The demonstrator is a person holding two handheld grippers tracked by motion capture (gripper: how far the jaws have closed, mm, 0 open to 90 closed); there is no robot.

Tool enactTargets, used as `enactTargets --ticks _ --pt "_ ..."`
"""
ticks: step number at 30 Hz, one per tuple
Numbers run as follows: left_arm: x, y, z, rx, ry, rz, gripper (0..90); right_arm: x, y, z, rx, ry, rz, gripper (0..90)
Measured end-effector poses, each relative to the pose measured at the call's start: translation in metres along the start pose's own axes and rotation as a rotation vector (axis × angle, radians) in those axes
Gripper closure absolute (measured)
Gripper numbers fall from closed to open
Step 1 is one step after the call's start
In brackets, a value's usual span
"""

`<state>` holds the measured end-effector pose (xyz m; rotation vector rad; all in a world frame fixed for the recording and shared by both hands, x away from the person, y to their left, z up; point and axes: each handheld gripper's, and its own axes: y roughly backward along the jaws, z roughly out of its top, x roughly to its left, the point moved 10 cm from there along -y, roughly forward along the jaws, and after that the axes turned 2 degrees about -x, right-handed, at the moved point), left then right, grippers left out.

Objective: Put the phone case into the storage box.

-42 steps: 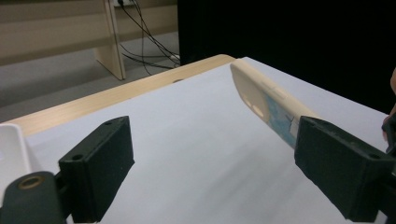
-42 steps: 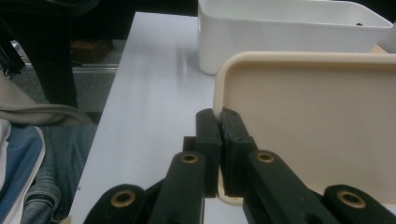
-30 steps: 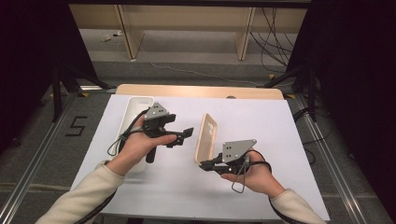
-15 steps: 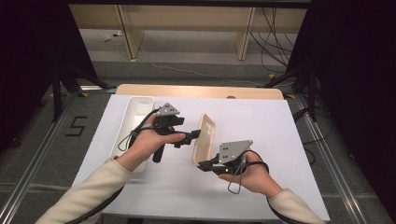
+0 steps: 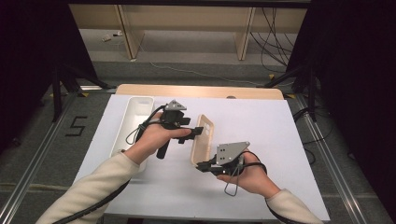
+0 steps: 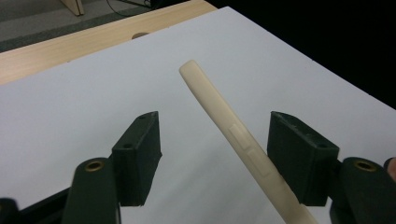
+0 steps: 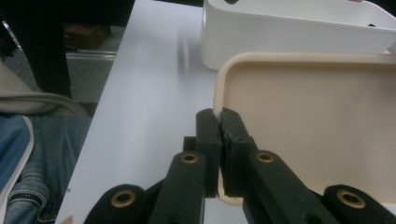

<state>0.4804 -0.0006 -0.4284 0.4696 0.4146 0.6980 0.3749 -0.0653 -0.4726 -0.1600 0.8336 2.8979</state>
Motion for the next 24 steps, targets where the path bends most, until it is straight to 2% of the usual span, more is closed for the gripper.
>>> enactTargets --ticks 4,5,8,12,19,24 --pt "-0.002 -0.005 -0.001 0.022 0.017 -0.018 46.1 0.001 -0.001 -0.001 0.014 0.012 -0.002 88.4" --pt "-0.002 -0.006 -0.002 0.029 0.018 -0.017 47.6 0.003 -0.001 -0.001 0.013 0.004 0.010 88.4" --pt "-0.002 -0.009 -0.005 0.053 0.028 -0.011 50.8 0.002 -0.003 -0.001 0.022 0.023 -0.001 88.4" --pt "-0.002 -0.013 -0.007 0.071 0.052 -0.012 52.6 0.004 -0.004 -0.001 0.027 0.021 0.009 88.4" --pt "0.002 -0.015 -0.002 0.062 0.077 0.000 57.4 0.008 -0.004 0.004 0.020 0.045 0.009 88.4" --pt "0.004 -0.015 -0.001 0.061 0.090 0.007 63.2 0.010 -0.006 0.002 0.034 0.051 0.020 88.4"
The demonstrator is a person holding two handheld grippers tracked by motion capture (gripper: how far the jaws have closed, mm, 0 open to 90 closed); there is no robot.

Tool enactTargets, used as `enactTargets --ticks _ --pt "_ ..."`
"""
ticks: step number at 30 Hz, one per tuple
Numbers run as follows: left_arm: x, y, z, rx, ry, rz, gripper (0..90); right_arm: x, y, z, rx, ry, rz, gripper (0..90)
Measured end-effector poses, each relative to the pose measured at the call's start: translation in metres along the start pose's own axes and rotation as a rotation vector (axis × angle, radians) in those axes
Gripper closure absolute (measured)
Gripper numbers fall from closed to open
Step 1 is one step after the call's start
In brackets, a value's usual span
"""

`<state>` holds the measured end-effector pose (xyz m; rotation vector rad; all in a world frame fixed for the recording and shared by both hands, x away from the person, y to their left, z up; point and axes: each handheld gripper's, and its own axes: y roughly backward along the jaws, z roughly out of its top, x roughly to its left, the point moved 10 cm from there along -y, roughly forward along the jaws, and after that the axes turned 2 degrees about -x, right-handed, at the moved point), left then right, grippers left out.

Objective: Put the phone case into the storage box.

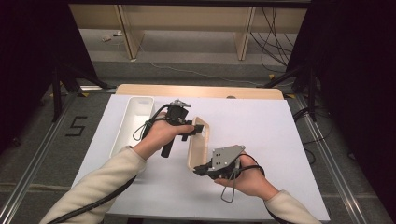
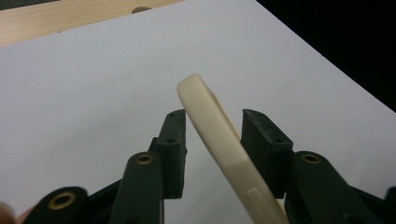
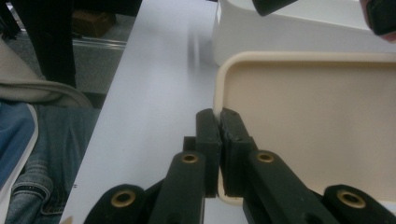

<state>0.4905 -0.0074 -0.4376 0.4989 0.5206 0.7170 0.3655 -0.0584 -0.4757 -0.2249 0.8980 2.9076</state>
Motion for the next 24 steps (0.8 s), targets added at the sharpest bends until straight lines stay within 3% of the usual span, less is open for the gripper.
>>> enactTargets --ticks 8,24 --pt "-0.002 0.003 0.001 -0.002 0.010 -0.001 65.3 -0.001 -0.001 -0.003 0.022 0.027 -0.009 88.3" --pt "-0.004 0.002 -0.001 0.002 0.009 0.006 70.6 -0.003 -0.006 -0.013 0.063 0.038 -0.011 87.8"
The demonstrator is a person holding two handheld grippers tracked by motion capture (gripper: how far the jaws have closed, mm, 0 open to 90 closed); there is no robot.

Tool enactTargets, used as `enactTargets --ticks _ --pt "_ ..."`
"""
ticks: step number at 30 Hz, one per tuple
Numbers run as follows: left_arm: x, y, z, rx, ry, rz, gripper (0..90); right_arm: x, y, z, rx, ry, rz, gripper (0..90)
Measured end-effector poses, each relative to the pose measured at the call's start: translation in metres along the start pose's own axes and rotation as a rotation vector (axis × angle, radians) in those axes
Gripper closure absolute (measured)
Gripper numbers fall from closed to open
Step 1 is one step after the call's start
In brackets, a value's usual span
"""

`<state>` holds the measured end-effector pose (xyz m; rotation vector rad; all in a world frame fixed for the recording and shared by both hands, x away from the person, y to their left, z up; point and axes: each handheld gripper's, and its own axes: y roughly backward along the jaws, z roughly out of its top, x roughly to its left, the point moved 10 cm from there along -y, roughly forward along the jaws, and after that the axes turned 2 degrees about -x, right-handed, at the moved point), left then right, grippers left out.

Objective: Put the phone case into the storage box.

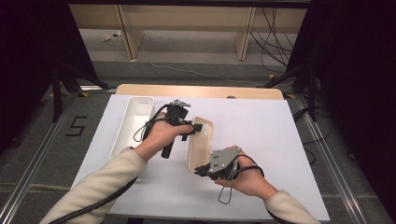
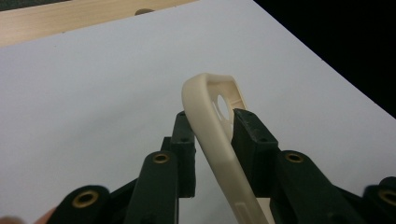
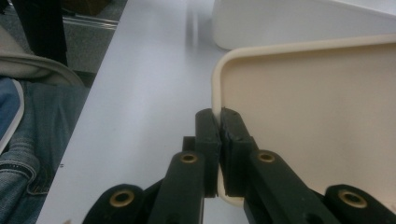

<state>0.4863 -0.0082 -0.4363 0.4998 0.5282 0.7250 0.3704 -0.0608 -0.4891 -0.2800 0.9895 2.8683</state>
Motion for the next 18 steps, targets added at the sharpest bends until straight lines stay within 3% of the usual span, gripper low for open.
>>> enactTargets --ticks 18 --pt "-0.0089 0.0001 0.0021 0.000 0.001 -0.019 75.0 -0.0021 -0.0044 -0.0084 0.051 -0.005 -0.010 86.8"
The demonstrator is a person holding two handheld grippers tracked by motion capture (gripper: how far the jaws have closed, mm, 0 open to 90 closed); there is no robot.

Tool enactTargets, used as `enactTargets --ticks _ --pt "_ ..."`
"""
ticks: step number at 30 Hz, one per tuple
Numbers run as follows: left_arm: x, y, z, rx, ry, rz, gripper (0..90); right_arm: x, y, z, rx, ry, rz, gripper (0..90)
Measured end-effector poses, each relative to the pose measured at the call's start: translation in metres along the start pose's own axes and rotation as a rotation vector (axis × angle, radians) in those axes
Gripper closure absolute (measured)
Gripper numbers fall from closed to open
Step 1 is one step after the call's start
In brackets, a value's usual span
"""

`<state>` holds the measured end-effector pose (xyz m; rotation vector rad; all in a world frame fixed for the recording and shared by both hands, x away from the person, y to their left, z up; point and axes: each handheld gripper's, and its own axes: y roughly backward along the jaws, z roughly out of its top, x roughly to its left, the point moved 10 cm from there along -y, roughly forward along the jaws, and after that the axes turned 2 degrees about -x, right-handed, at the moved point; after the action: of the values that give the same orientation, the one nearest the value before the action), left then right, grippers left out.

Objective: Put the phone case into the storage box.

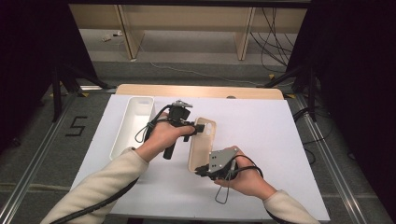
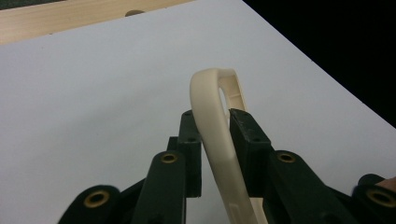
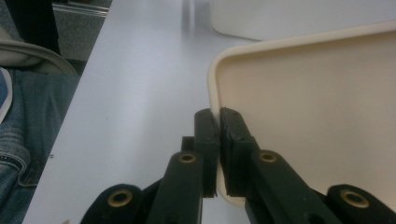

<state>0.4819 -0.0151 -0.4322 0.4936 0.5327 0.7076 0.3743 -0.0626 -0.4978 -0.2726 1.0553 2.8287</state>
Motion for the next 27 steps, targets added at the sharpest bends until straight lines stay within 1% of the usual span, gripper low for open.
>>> enactTargets --ticks 3,4,5,7,10,12,13,14,22,23,25,27 --pt "0.0008 -0.0007 -0.0001 0.000 -0.001 0.004 75.0 -0.0016 -0.0001 -0.0019 0.010 -0.001 -0.010 86.7" --pt "0.0006 -0.0009 0.0003 -0.003 0.001 0.006 75.0 -0.0015 -0.0002 -0.0026 0.012 -0.002 -0.006 86.5" --pt "-0.0002 -0.0002 0.0004 -0.004 -0.001 0.000 75.1 -0.0019 -0.0003 -0.0030 0.013 -0.003 -0.008 86.5" --pt "-0.0012 0.0000 0.0015 -0.016 0.007 -0.001 75.6 -0.0025 -0.0006 -0.0032 0.011 -0.008 -0.011 86.3" --pt "-0.0021 0.0008 0.0010 -0.015 0.002 -0.006 76.0 -0.0025 -0.0010 -0.0035 0.013 -0.011 -0.013 86.1" --pt "-0.0024 0.0009 0.0008 -0.014 0.002 -0.009 76.0 -0.0027 -0.0014 -0.0037 0.014 -0.005 -0.016 86.4" --pt "-0.0026 0.0010 0.0009 -0.013 0.005 -0.013 76.0 -0.0028 -0.0014 -0.0037 0.019 0.001 -0.024 86.7" --pt "-0.0027 0.0008 0.0014 -0.019 0.011 -0.016 75.9 -0.0022 -0.0013 -0.0034 0.020 0.005 -0.020 86.8" --pt "-0.0032 0.0015 0.0025 -0.033 0.001 -0.010 74.9 -0.0019 -0.0015 -0.0021 0.020 0.010 -0.021 86.8" --pt "-0.0037 0.0016 0.0027 -0.033 0.001 -0.011 74.0 -0.0024 -0.0013 -0.0018 0.018 0.015 -0.025 87.0" --pt "-0.0041 0.0012 0.0029 -0.035 -0.015 -0.008 73.0 -0.0023 -0.0011 -0.0009 0.023 0.029 -0.035 87.6" --pt "-0.0048 0.0007 0.0031 -0.039 -0.021 -0.011 72.7 -0.0004 -0.0006 0.0017 0.021 0.047 -0.032 88.3"
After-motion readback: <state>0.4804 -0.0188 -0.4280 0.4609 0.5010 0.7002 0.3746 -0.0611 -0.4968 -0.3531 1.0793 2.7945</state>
